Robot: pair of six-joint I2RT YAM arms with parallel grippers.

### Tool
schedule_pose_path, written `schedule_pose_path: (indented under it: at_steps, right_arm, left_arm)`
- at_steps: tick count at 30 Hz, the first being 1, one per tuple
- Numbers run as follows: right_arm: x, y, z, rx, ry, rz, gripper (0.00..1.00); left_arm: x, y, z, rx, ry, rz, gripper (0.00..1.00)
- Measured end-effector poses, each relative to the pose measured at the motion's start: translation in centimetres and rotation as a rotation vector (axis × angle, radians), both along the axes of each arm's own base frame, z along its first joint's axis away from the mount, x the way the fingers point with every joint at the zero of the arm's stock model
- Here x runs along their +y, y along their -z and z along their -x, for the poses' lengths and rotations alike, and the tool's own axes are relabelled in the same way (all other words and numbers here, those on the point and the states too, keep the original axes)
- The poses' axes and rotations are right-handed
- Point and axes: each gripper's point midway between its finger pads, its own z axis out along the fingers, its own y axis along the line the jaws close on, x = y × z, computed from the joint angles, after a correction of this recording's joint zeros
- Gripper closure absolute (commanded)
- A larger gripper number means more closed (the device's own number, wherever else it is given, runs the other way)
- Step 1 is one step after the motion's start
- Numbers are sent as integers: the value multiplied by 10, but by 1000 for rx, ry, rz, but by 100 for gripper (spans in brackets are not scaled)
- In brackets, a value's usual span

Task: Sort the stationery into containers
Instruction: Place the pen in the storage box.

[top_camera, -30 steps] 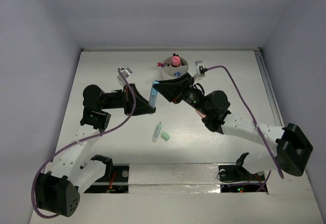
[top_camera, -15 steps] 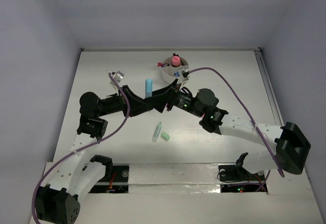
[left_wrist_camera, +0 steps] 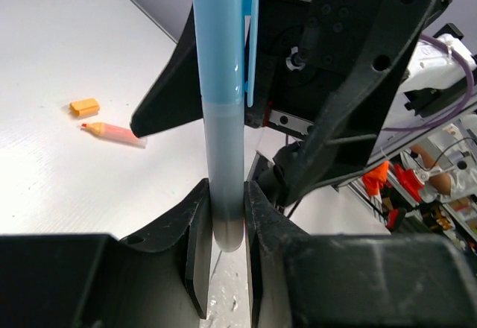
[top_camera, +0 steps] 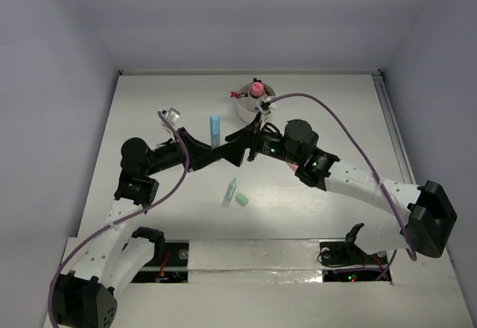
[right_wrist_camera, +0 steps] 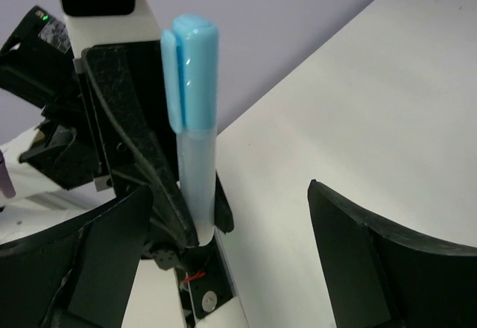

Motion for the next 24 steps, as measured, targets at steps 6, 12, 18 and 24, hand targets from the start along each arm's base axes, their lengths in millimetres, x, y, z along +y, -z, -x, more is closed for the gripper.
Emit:
schedule_pose_path:
  at_steps: [6,12,18,24]
  right_arm:
    - [6,4,3,-1,-79,20,9]
    - [8,7,-8,6,-131,12,9]
    - [1,-6,-20,-1,-170,-38,9]
    - [3,-28,-19,-35,-223,-89,13]
  left_arm:
    - [1,1,-4,-9,-20,1,100]
    - [-1,6,-3,-2,-3,0,100]
    - [-1,14,-1,12,7,-5,100]
    - [-1,20,-2,22,5,-14,100]
